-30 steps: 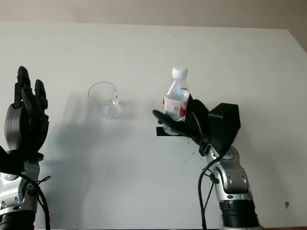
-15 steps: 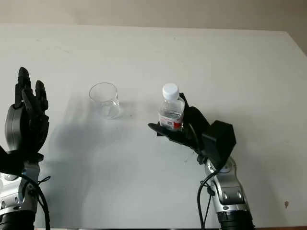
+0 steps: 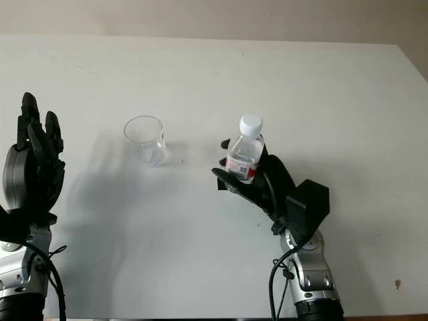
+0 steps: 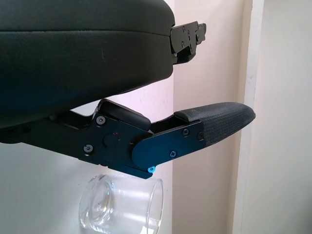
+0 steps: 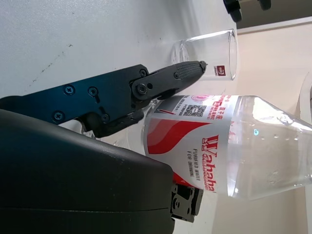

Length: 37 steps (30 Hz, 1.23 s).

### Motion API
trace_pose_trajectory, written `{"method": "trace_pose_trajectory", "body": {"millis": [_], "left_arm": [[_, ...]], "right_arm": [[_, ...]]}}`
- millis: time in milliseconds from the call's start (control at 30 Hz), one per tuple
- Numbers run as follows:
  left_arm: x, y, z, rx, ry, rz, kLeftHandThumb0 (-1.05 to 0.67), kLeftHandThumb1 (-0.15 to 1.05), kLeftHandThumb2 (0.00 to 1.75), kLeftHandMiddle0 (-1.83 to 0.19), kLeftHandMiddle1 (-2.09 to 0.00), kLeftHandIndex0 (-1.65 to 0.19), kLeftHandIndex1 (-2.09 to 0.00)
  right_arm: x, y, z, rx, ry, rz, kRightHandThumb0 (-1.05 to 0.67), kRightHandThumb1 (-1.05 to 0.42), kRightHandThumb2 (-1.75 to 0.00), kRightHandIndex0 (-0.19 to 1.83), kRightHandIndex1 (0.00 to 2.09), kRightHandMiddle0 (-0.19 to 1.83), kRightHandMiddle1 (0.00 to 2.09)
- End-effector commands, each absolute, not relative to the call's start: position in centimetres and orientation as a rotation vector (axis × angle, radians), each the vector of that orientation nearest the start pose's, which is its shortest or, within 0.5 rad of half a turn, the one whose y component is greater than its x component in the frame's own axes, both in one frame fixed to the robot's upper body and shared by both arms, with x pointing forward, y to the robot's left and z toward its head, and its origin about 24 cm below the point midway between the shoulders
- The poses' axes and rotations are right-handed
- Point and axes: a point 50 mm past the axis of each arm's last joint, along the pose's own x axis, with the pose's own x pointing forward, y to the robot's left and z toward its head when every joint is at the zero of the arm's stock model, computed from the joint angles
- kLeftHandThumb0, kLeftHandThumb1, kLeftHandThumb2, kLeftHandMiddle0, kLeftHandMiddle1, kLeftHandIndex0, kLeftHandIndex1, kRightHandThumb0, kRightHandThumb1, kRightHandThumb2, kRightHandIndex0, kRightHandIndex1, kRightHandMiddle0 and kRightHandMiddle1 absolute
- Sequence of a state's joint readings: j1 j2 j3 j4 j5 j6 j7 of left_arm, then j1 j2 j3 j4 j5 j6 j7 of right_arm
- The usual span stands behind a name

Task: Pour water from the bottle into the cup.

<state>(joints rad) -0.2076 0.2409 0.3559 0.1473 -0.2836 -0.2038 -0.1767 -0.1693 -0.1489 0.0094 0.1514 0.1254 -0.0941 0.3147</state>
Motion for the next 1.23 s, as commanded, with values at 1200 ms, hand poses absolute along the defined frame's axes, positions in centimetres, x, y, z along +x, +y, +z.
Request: {"method": "trace_pose_trajectory", "body": {"millis": [1200], "left_arm": [[28.0,26.3,10.7,-0.042,-0.356,0.132,-0.8,1.05,0.76,0.18,-0.05,0.19,0.0]], "right_arm": [[28.7,-16.2,7.9,-0.143,-0.335,0.24,-0.89,-0.98,-0.05,-0.19,0.0,-0.19,0.0]]}}
